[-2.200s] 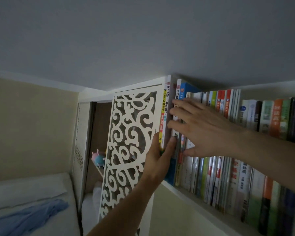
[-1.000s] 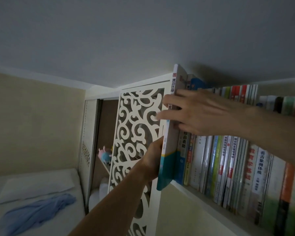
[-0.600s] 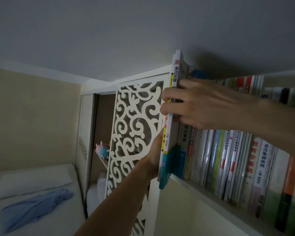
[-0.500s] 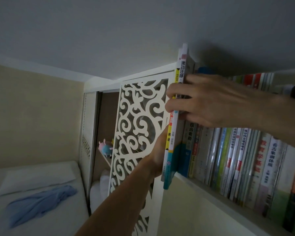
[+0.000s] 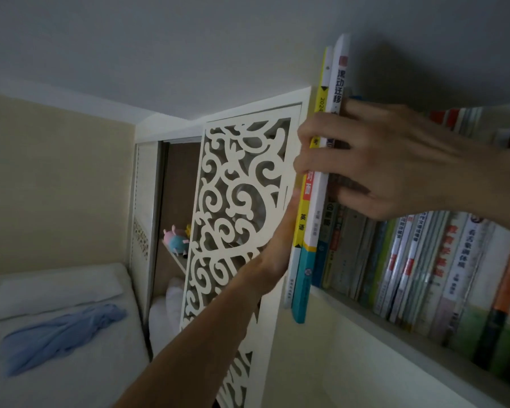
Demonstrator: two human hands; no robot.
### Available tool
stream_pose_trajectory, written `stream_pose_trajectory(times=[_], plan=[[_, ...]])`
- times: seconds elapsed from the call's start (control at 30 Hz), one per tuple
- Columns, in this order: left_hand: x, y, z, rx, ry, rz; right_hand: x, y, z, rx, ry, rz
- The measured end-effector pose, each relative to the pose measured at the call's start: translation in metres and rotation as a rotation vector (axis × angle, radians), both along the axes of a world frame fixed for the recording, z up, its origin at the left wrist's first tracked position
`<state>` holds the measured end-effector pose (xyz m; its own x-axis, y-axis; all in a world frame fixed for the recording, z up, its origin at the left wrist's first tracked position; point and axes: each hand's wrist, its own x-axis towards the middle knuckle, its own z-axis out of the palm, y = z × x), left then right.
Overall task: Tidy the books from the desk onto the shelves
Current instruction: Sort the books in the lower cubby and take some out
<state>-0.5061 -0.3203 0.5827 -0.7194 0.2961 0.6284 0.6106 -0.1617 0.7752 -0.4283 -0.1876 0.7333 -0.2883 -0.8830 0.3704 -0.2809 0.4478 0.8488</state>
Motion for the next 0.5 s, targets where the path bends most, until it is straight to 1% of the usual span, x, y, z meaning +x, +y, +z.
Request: stream_pose_trajectory(times=[0.03,0.07,0.13,0.17,0.2,0.27,0.3,0.33,0.37,0.4,0.43,0.5], plan=[[0.004,0.000,0.001,-0.002,-0.067,-0.043,0.002,0.002,0.002,0.025,0.000,-0.040],[0.008,-0.003,0.000,-0.033,-0.023,0.036,0.004,0.005,0.003,0.033,0.002,-0.073],[0.027,-0.012,-0.009,-0.018,0.037,0.118,0.004,0.010,0.001,0.023,0.008,-0.124],[0.036,-0.016,-0.012,0.000,0.139,0.144,0.004,0.011,-0.002,0.016,0.020,-0.141],[0.045,-0.020,-0.017,-0.025,0.256,0.195,0.002,0.011,-0.004,0.017,0.027,-0.154],[0.052,-0.023,-0.024,-0.219,0.518,0.406,-0.003,0.006,-0.009,0.026,0.041,-0.169],[0.048,-0.024,-0.026,-0.291,0.604,0.531,-0.007,0.003,-0.010,0.029,0.053,-0.169],[0.040,-0.023,-0.027,-0.294,0.646,0.646,-0.012,0.000,-0.011,0.030,0.059,-0.176],[0.031,-0.024,-0.026,-0.279,0.660,0.729,-0.017,-0.001,-0.011,0.024,0.060,-0.197],[0.023,-0.024,-0.024,-0.261,0.648,0.762,-0.023,-0.001,-0.012,0.017,0.056,-0.222],[0.013,-0.024,-0.023,-0.261,0.613,0.759,-0.028,0.000,-0.013,0.018,0.051,-0.246],[-0.002,-0.019,-0.022,-0.220,0.537,0.685,-0.038,0.002,-0.014,0.052,0.040,-0.288]])
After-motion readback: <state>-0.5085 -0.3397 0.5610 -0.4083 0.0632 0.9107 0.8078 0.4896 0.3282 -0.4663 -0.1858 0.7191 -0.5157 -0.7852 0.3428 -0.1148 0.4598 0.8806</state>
